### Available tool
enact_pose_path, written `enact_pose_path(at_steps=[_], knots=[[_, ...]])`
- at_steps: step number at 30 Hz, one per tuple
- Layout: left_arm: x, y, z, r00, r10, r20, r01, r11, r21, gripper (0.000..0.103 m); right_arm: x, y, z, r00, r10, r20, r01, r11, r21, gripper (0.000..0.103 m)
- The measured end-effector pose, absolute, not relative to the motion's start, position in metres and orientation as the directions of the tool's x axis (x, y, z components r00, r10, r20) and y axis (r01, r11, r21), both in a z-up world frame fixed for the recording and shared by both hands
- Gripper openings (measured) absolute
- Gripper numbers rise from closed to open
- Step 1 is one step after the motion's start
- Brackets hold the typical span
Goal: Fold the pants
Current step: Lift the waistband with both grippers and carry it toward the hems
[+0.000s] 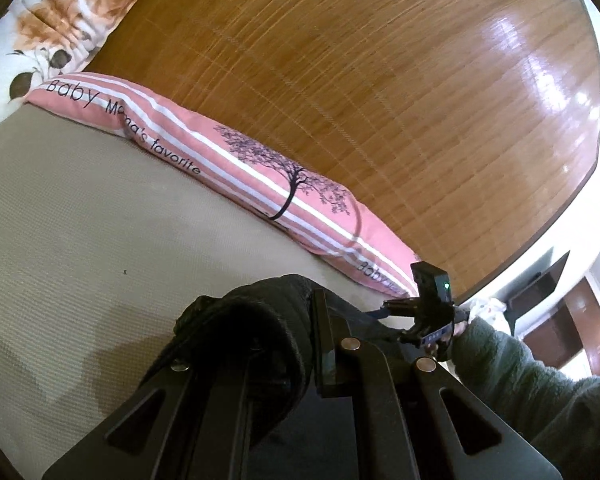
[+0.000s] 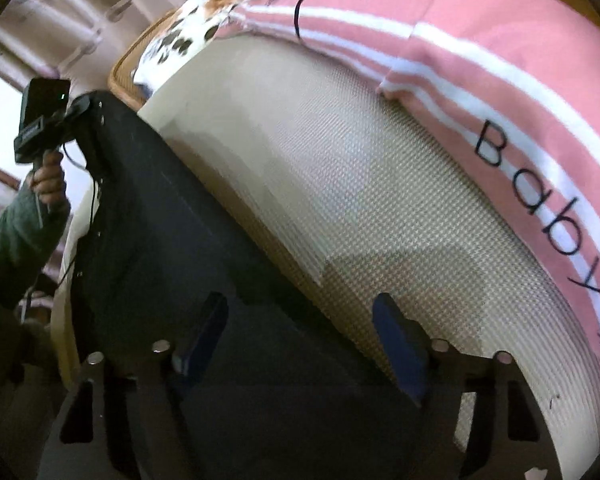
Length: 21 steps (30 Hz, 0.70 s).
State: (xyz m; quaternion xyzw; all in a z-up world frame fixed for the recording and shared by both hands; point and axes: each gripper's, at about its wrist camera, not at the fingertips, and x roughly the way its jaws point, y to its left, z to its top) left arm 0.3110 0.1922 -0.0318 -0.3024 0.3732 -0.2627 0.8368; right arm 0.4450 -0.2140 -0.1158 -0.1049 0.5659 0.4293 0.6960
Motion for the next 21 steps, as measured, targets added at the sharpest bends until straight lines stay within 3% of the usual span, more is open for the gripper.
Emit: enact_pose_path(at_steps=[11, 13, 21], knots=[[0.311, 0.191, -0.028, 0.586, -0.641, -0.496, 0.204, 0.709, -0.675, 0.007, 0.448, -0.183, -0.123, -0.118, 0.573, -0.811, -0.753, 0.481, 0.450, 0.055], [0.311, 0.190, -0.028, 0.588, -0.634, -0.503, 0.201, 0.717, -0.667, 0.007, 0.447, -0.180, -0.125, -0.143, 0.560, -0.816, -0.765, 0.461, 0.451, 0.044], [0.315, 0.190, -0.033, 0.593, -0.617, -0.517, 0.182, 0.729, -0.660, 0.007, 0.451, -0.215, -0.125, -0.124, 0.494, -0.861, -0.741, 0.531, 0.411, 0.039]])
